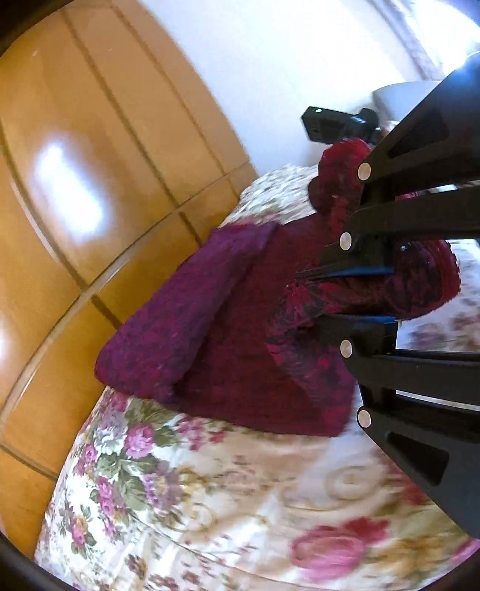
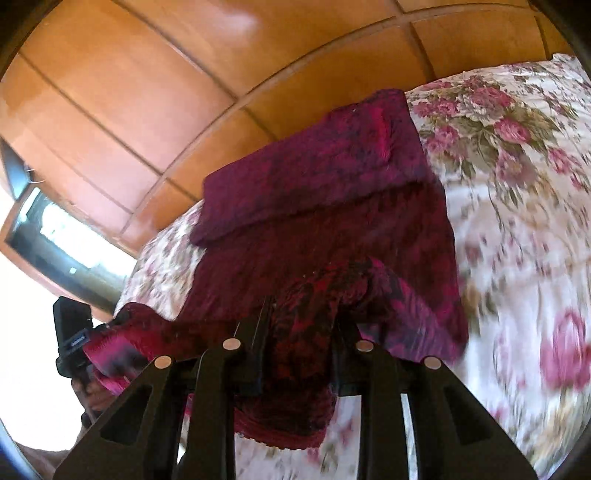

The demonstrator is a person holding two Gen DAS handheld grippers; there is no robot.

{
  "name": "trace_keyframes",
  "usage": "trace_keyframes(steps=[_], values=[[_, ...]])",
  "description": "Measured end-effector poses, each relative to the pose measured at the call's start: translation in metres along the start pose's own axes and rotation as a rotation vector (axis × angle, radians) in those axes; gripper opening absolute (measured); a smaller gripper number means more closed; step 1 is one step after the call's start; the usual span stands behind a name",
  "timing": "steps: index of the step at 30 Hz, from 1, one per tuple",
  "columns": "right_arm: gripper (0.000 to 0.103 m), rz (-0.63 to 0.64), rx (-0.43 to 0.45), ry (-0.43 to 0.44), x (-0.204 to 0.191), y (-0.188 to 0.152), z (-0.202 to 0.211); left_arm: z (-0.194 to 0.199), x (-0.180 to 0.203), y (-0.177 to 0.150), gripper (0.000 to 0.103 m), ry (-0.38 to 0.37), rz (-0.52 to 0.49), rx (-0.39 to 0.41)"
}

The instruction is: Fold small clothes

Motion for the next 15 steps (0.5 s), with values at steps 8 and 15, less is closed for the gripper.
trace_keyframes(steps=[8,15], values=[[0.032,-0.136,-0.053,-0.04,0.032,0.026,-0.035,-0.064,-0.042,0.045,0.031,0.031,0.206,-0.111],[0.096,-0.199,0.05,0.144,0.035,0.04,-0.009,-0.029,-0.062,0.054,0.075,-0.045,0.318,-0.006]])
Point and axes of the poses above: each gripper's, at about its wrist camera, not at the fingertips, and z roughly against the way its jaws point, x to its right, y to its top, the point moved 6 cm from there along -z, roughly the way its jaws point, and after that the axes turned 3 degrees about -z, right-handed, at the moved point
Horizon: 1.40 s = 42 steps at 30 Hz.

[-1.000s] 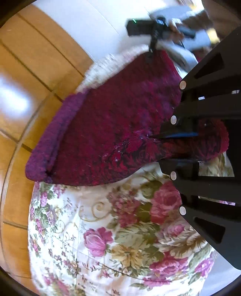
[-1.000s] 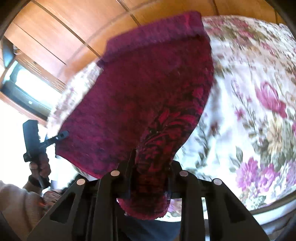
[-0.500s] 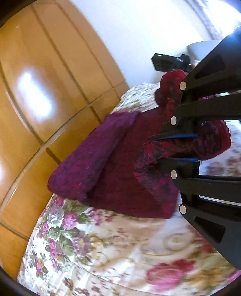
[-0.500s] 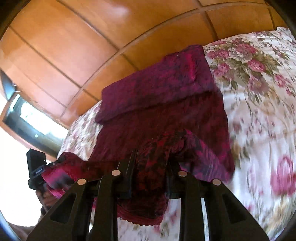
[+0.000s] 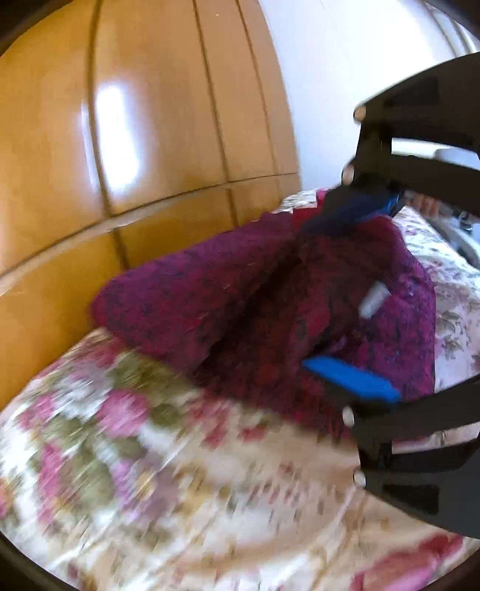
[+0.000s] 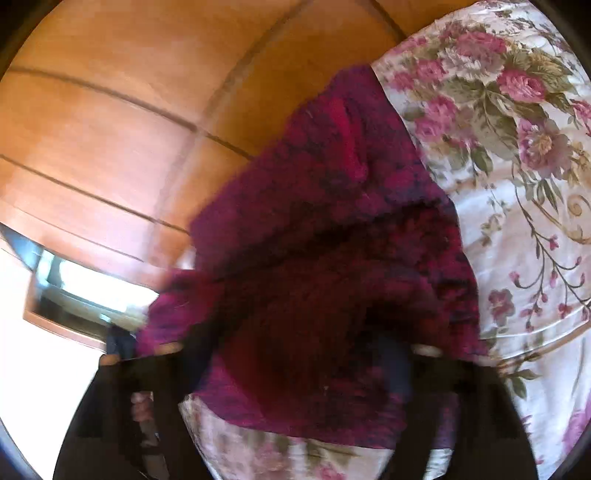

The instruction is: Fold small clothes

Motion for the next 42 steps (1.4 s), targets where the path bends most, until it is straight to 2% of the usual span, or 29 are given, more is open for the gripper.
trace_keyframes(steps=[4,8,9,10,12,14,16,19,21,25,31,34,37,38,42], values=[[0.099,0.036,0.054,-0.045,0.008,0.0,0.026,0.037,-0.02,-0.001,0.075,0.077,-0.069,0.102],[0.096,0.102,0.065,-0.178,0.033,-0.02,0.039,0.035,-0.036,-0.029,0.075,0.142,-0.176,0.065],[0.085,0.107,0.048,-0.208,0.04,-0.029,0.038,0.03,-0.036,-0.038,0.075,0.146,-0.21,0.048],[0.068,0.111,0.021,-0.233,0.047,-0.037,0.034,0.026,-0.035,-0.043,0.075,0.147,-0.234,0.037],[0.055,0.121,-0.011,-0.251,0.057,-0.047,0.028,0.013,-0.033,-0.057,0.075,0.147,-0.27,0.002],[0.054,0.149,0.007,-0.278,0.058,-0.048,0.022,0.001,-0.03,-0.068,0.06,0.135,-0.3,-0.041],[0.046,0.15,0.012,-0.305,0.057,-0.044,0.014,-0.006,-0.03,-0.072,0.04,0.194,-0.332,-0.039],[0.03,0.182,0.011,-0.328,0.045,-0.044,0.016,-0.002,-0.029,-0.072,0.026,0.212,-0.326,-0.028],[0.025,0.199,0.015,-0.335,0.037,-0.045,0.022,0.005,-0.026,-0.072,0.021,0.22,-0.344,-0.009],[0.021,0.22,0.04,-0.323,0.018,-0.053,0.034,0.022,-0.019,-0.082,0.014,0.227,-0.37,0.012],[0.02,0.225,0.027,-0.283,0.004,-0.078,0.057,0.054,-0.022,-0.104,0.012,0.192,-0.352,0.02],[0.02,0.205,-0.01,-0.264,0.01,-0.102,0.072,0.071,-0.027,-0.13,0.012,0.184,-0.347,0.0],[0.018,0.172,-0.054,-0.28,0.026,-0.132,0.09,0.08,-0.037,-0.156,0.012,0.189,-0.324,-0.03],[0.012,0.167,-0.061,-0.283,0.029,-0.137,0.094,0.086,-0.039,-0.167,0.012,0.2,-0.324,-0.037],[0.015,0.155,-0.07,-0.289,0.035,-0.151,0.103,0.095,-0.037,-0.182,0.014,0.233,-0.35,-0.037]])
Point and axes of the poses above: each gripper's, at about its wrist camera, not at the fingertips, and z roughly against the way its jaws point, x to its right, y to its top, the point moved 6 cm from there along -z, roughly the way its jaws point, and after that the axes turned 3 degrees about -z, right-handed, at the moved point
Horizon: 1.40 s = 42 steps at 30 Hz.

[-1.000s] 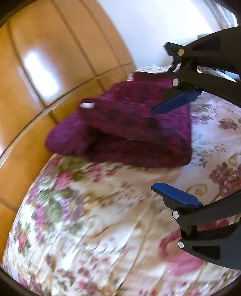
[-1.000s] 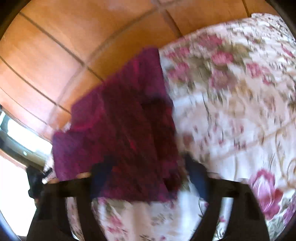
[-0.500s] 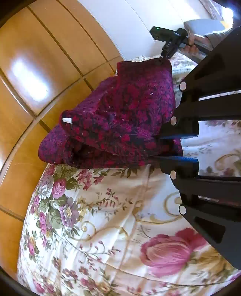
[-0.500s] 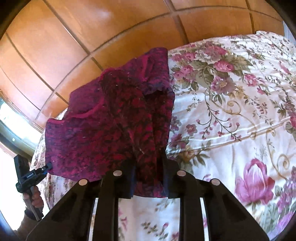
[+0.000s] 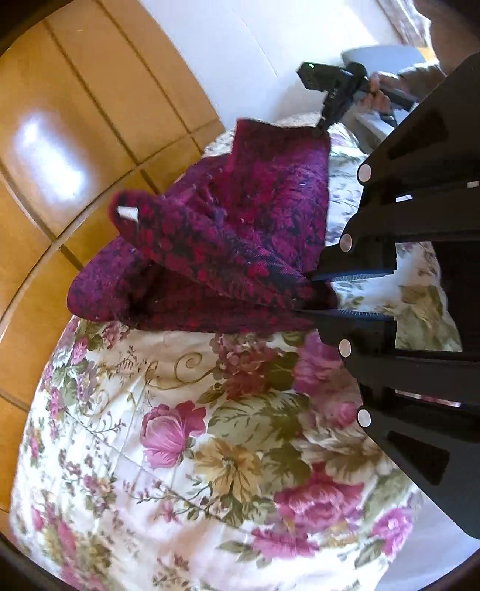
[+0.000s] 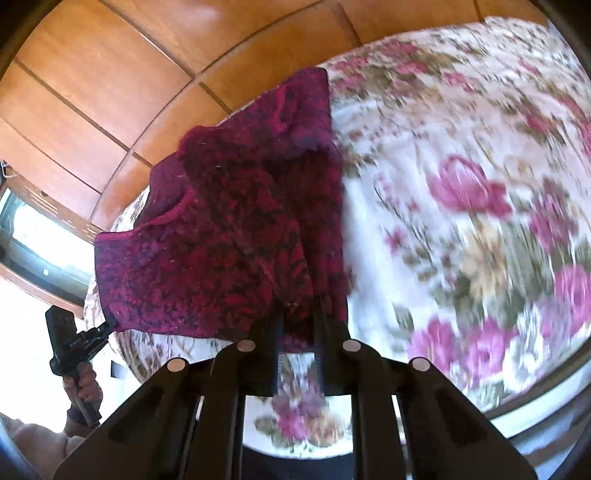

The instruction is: Fold small clothes

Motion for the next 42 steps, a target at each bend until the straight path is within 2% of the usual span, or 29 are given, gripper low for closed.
trace_keyframes(steps=[1,2,3,4,5,8,9,11,17,21,23,31,37,42], values=[[0.017,0.016,0.007,-0.009,-0.002,0.002,0.0,0.003,0.001,0.003,0.018,0.012,-0.007,0.01],[0.022,0.034,0.018,-0.018,-0.007,0.006,0.0,0.008,0.0,0.01,0.022,0.04,-0.019,0.028],[0.04,0.043,0.032,-0.027,-0.01,0.01,0.001,0.012,0.001,0.014,0.033,0.047,-0.031,0.037],[0.065,0.051,0.051,-0.038,-0.014,0.016,0.002,0.015,0.002,0.02,0.044,0.056,-0.044,0.051],[0.067,0.069,0.083,-0.047,-0.019,0.023,0.005,0.021,0.003,0.027,0.048,0.085,-0.057,0.084],[0.068,0.123,0.122,-0.07,-0.034,0.041,0.005,0.023,0.004,0.051,0.051,0.136,-0.092,0.135],[0.071,0.152,0.136,-0.092,-0.041,0.048,0.001,0.022,0.005,0.056,0.051,0.151,-0.104,0.143],[0.073,0.196,0.153,-0.122,-0.05,0.058,-0.006,0.013,0.012,0.07,0.051,0.179,-0.164,0.158],[0.07,0.277,0.154,-0.19,-0.069,0.083,-0.048,-0.028,0.033,0.093,0.051,0.264,-0.338,0.095],[0.065,0.278,0.129,-0.252,-0.06,0.09,-0.078,-0.051,0.041,0.103,0.051,0.345,-0.415,0.077],[0.065,0.254,0.108,-0.255,-0.052,0.088,-0.088,-0.057,0.046,0.103,0.051,0.39,-0.458,0.078],[0.074,0.199,0.112,-0.235,-0.041,0.089,-0.095,-0.07,0.046,0.105,0.051,0.496,-0.514,0.078],[0.079,0.215,0.119,-0.261,-0.047,0.093,-0.09,-0.07,0.047,0.103,0.051,0.515,-0.528,0.09],[0.082,0.25,0.182,-0.305,-0.057,0.1,-0.071,-0.067,0.049,0.102,0.051,0.521,-0.536,0.095]])
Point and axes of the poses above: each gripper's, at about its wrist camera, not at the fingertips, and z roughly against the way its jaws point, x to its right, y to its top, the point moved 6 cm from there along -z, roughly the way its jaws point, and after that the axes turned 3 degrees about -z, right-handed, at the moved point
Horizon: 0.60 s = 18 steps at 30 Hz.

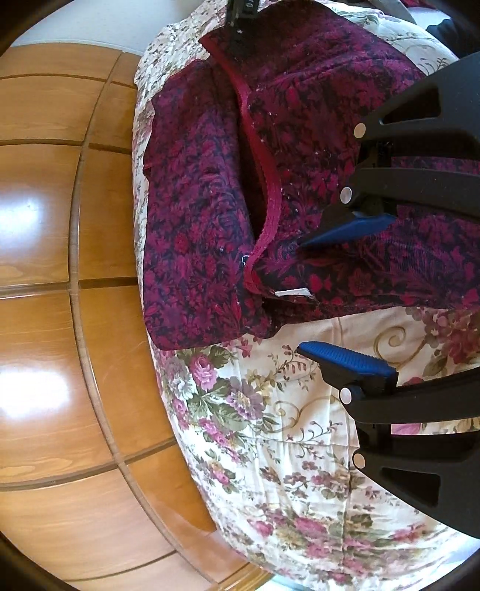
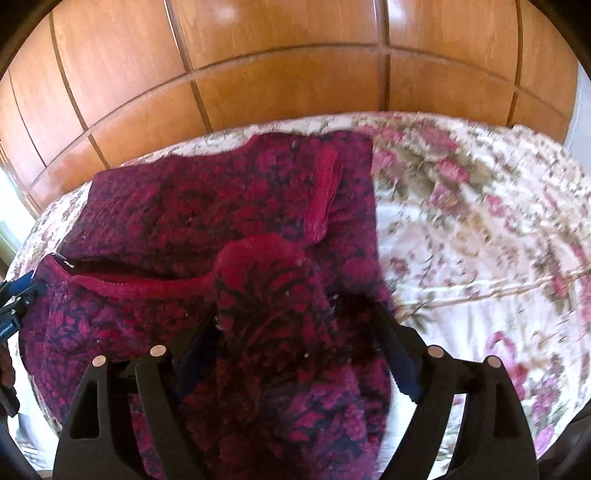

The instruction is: Fold small clothes

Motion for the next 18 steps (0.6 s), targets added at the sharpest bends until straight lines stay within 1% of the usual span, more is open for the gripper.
trace_keyframes(steps=[3,5,6,7,8,9,10,12,16,17,18], values=[[0.081,0.004,0.037,-0.006,0.002,0.008,0.012,0.002,0.0,0.001,0.051,0.005,0.0,0.006],[0.079,0.01,0.045,-0.004,0.002,0.01,0.017,0.003,-0.001,0.001,0.051,0.007,0.005,0.008],[0.074,0.013,0.047,-0.005,0.002,0.011,0.019,0.003,-0.001,0.001,0.051,0.005,0.008,0.007],[0.066,0.017,0.046,-0.004,0.002,0.01,0.02,0.004,-0.001,0.001,0.051,0.007,0.012,0.008],[0.061,0.022,0.045,-0.005,0.001,0.01,0.02,0.004,-0.002,0.001,0.051,0.008,0.013,0.009],[0.051,0.03,0.042,-0.004,0.0,0.01,0.02,0.004,-0.002,0.001,0.051,0.007,0.014,0.008],[0.045,0.036,0.037,0.0,-0.002,0.009,0.02,0.005,-0.002,0.001,0.051,0.007,0.016,0.008],[0.037,0.051,0.031,0.004,-0.005,0.008,0.019,0.005,-0.003,0.001,0.051,0.004,0.019,0.008],[0.036,0.06,0.01,-0.019,-0.005,0.007,0.01,0.003,-0.006,0.001,0.051,-0.016,0.041,0.004],[0.035,0.057,0.005,-0.022,-0.004,0.007,0.008,0.002,-0.008,0.002,0.05,-0.023,0.055,0.003],[0.033,0.053,-0.004,-0.025,-0.002,0.007,0.004,0.002,-0.01,0.002,0.031,-0.043,0.07,0.004]])
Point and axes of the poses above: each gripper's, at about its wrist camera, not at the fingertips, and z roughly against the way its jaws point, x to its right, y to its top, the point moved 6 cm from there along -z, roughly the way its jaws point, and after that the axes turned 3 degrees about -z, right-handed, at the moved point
